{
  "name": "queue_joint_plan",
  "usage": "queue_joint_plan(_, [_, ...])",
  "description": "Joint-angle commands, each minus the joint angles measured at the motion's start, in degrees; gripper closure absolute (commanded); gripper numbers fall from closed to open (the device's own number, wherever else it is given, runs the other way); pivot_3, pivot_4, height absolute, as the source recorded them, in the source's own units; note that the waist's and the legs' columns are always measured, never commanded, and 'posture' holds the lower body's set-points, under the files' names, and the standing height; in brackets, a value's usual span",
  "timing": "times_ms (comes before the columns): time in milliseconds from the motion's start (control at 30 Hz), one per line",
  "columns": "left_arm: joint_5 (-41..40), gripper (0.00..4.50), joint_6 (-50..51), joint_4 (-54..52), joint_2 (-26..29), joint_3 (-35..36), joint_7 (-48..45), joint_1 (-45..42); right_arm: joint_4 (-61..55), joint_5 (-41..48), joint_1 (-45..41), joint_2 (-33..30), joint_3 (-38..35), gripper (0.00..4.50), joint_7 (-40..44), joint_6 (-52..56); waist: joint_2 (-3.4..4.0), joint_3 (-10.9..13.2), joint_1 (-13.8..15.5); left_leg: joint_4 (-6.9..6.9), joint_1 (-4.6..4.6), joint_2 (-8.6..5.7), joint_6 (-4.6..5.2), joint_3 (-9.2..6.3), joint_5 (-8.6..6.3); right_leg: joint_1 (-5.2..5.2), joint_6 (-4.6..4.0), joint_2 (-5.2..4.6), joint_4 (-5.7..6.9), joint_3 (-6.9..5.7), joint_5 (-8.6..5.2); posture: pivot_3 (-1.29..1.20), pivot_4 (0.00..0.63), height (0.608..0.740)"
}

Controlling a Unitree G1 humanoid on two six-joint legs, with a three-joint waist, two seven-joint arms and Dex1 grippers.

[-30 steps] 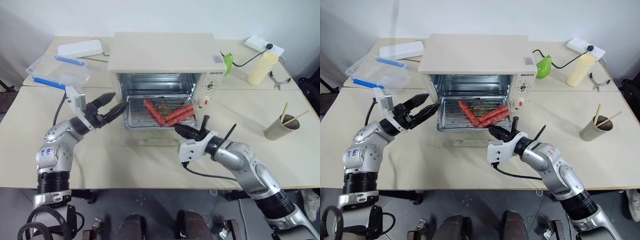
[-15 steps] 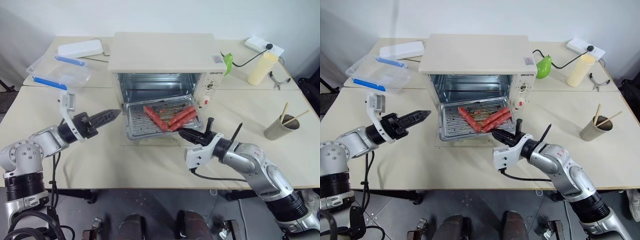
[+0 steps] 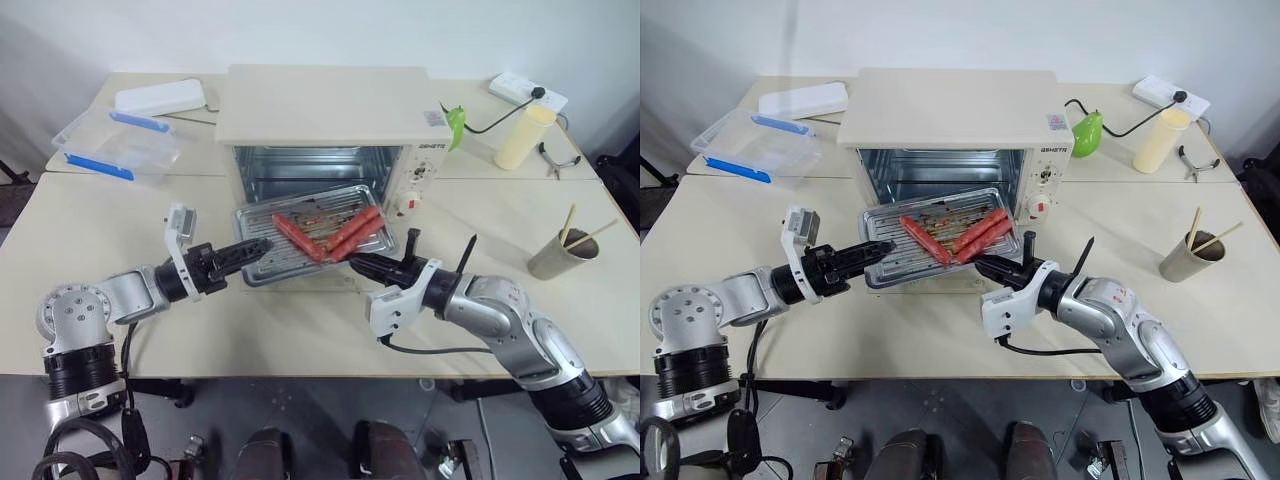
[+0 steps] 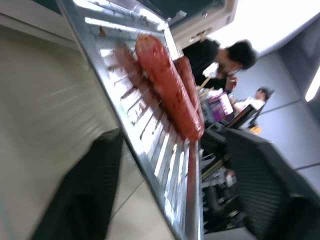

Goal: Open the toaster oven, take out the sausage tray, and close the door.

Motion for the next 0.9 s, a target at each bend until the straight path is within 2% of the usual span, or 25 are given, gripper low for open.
queue_joint_plan(33, [-4.82,2.48,1.03,0.8,-0.11,3.03,4.69,-0.93,-0.78,2.03,-1.23,0.1,-0.55,4.5,0.18,-1.6,0.0,0.0,-0.04,0.0,0.0,0.0,0.0,0.0,0.0,0.0,0.0,0.0,0.0,0.0,0.0,0.0,0.15,0.74])
queue_joint_plan(267, [-14.18,4.48,3.3,3.44,-0.66,2.76,15.62,-0.28,-0.33,5.12,-2.4,0.62,-0.37,4.5,2.28,-1.75,-0.01,-0.01,-0.02,0.01,0.01,-0.02,0.0,-0.03,0.0,0.01,0.0,-0.01,0.02,0.05,0.0,0.0,0.15,0.74])
queue_joint_plan(400, [-22.3,4.48,2.29,4.88,0.6,1.05,20.91,1.48,-0.53,7.84,-2.74,0.97,-0.71,4.5,4.29,-0.31,-0.01,-0.01,-0.08,0.0,0.02,-0.01,0.0,-0.04,0.0,0.01,0.0,-0.01,0.02,0.07,0.0,0.0,0.15,0.74])
queue_joint_plan(467, [-31.99,4.48,1.27,8.36,3.45,-3.75,28.11,3.47,-0.99,11.26,-2.66,1.43,-1.24,4.5,6.14,2.07,-0.01,-0.01,-0.08,0.0,0.03,-0.01,0.0,-0.04,0.0,0.01,0.0,-0.01,0.02,0.08,0.0,0.0,0.15,0.74])
queue_joint_plan(533, [-38.74,4.5,-1.22,8.01,5.14,-7.0,31.4,5.71,-1.23,13.8,-2.78,2.14,-2.19,3.99,7.11,4.21,-0.01,-0.01,-0.09,0.0,0.06,0.01,0.0,-0.1,0.0,0.02,0.0,0.0,0.07,0.18,0.0,0.0,0.15,0.74])
queue_joint_plan(600, [-40.2,4.5,-2.93,7.11,5.69,-7.95,32.92,7.12,-1.09,15.13,-3.11,1.76,-2.43,3.5,8.52,4.73,-0.01,-0.01,-0.1,0.0,0.06,0.04,0.0,-0.14,0.0,0.01,0.0,0.0,0.09,0.31,0.0,0.0,0.15,0.74])
queue_joint_plan(733, [-40.25,4.5,-3.41,5.71,4.9,-3.47,27.77,10.34,-0.27,22.35,-3.25,2.29,-4.76,2.14,9.37,3.11,-0.01,-0.01,-0.01,0.03,0.06,-0.07,0.01,-0.16,0.0,0.05,0.0,0.02,0.07,0.37,0.0,0.0,0.15,0.74])
queue_joint_plan(900, [-40.25,4.5,-2.59,3.75,6.11,2.73,19.78,17.39,0.36,39.17,-0.24,1.36,-9.92,0.48,15.58,6.11,-0.01,-0.02,-0.08,0.0,0.06,-0.08,0.0,-0.11,0.0,0.05,0.0,0.07,0.03,0.35,0.0,0.0,0.15,0.74])
